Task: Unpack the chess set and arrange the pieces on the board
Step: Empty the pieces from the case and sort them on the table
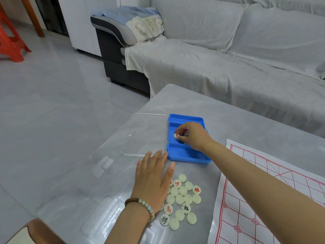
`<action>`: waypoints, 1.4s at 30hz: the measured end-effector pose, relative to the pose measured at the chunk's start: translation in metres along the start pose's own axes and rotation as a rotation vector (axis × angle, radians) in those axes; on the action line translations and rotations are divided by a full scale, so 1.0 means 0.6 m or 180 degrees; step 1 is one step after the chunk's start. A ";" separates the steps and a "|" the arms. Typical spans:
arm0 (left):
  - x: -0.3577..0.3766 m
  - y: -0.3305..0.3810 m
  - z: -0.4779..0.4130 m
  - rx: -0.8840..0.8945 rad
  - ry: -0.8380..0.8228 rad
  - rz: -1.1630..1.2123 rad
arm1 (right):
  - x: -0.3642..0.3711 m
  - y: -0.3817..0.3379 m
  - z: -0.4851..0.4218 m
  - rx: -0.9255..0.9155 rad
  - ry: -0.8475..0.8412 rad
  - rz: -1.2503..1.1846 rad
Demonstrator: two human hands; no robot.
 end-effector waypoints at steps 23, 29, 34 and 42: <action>-0.008 0.016 0.000 -0.0128 -0.0224 -0.0044 | 0.001 0.003 0.010 0.0016 0.0288 -0.0525; -0.013 0.011 0.007 0.0012 -0.0195 -0.0136 | -0.065 0.013 0.129 -0.0135 0.0290 -0.1217; -0.013 0.014 0.020 0.0038 -0.0209 -0.0086 | -0.034 0.066 0.233 0.0200 -0.0259 -0.1218; -0.011 0.017 0.024 0.0052 -0.0112 -0.0052 | -0.006 0.072 0.242 0.0376 -0.0341 -0.1267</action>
Point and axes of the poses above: each hand's wrist, its own z-axis away from the middle knuckle, its own x-axis out of the palm, y = z × x, the point moved 3 cm from there along -z, towards the middle knuckle, and after that the axes turned 10 degrees about x, right-handed, at the moved point
